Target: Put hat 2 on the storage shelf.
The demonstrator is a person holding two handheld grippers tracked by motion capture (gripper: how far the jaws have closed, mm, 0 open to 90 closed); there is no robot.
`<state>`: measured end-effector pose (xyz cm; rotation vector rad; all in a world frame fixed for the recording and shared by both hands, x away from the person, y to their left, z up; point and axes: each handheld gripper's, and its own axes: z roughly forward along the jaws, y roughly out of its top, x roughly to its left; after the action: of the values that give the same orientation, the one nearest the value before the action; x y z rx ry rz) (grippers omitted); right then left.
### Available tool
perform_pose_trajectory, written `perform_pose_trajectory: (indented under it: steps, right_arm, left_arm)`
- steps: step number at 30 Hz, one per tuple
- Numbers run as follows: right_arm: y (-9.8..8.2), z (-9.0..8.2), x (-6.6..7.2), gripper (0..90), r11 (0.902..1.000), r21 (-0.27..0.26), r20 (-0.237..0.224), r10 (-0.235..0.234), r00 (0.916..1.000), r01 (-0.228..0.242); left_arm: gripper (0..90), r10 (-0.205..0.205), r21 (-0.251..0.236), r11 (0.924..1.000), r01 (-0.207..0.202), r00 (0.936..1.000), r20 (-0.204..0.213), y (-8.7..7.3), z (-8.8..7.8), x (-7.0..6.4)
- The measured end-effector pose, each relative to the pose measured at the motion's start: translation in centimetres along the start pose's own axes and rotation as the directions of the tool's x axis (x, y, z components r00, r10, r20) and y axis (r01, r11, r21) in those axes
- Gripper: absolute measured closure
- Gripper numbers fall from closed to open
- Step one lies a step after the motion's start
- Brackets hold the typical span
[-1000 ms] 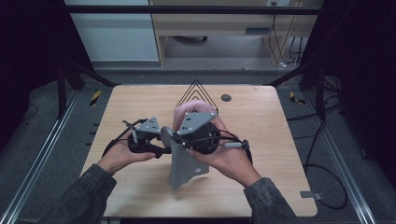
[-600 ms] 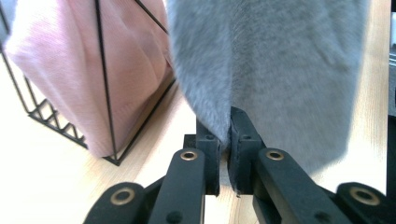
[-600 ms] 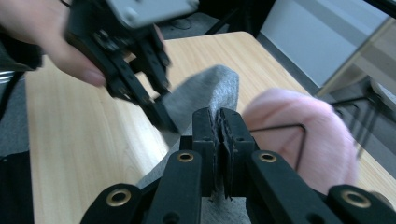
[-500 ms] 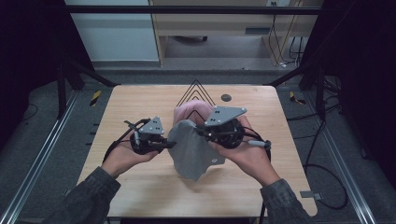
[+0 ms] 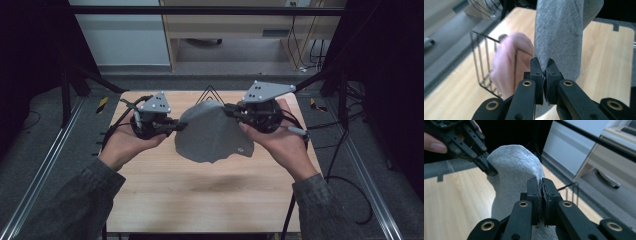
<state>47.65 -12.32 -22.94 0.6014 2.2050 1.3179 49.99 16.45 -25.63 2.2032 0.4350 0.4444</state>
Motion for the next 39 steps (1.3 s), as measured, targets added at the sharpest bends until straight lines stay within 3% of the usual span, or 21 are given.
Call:
perform_pose_trajectory:
  steps: [12,17,29,39]
  right_arm:
    - [3.1,-0.2,-2.8,85.9,0.9991,-0.041,0.068,-0.001,0.9977,0.004]
    - [4.0,0.3,-4.2,85.9,0.998,-0.063,0.091,0.004,0.9958,0.002]
    - [5.6,2.6,-9.3,85.9,0.992,-0.116,0.121,0.063,0.9907,-0.049]
    - [5.5,4.7,-12.1,85.9,0.9894,-0.12,0.132,0.098,0.9864,-0.082]
  left_arm:
    - [87.2,-0.023,-0.068,0.9975,0.017,0.9963,-0.083,3.5,-1.5,1.5]
    - [87.2,-0.027,-0.091,0.9957,0.018,0.9939,-0.106,5.0,-1.5,2.9]
    - [87.2,-0.06,-0.147,0.9884,0.038,0.9878,-0.144,7.5,0.4,7.1]
    - [87.1,-0.073,-0.146,0.9882,0.048,0.9822,-0.173,8.3,2.0,9.7]
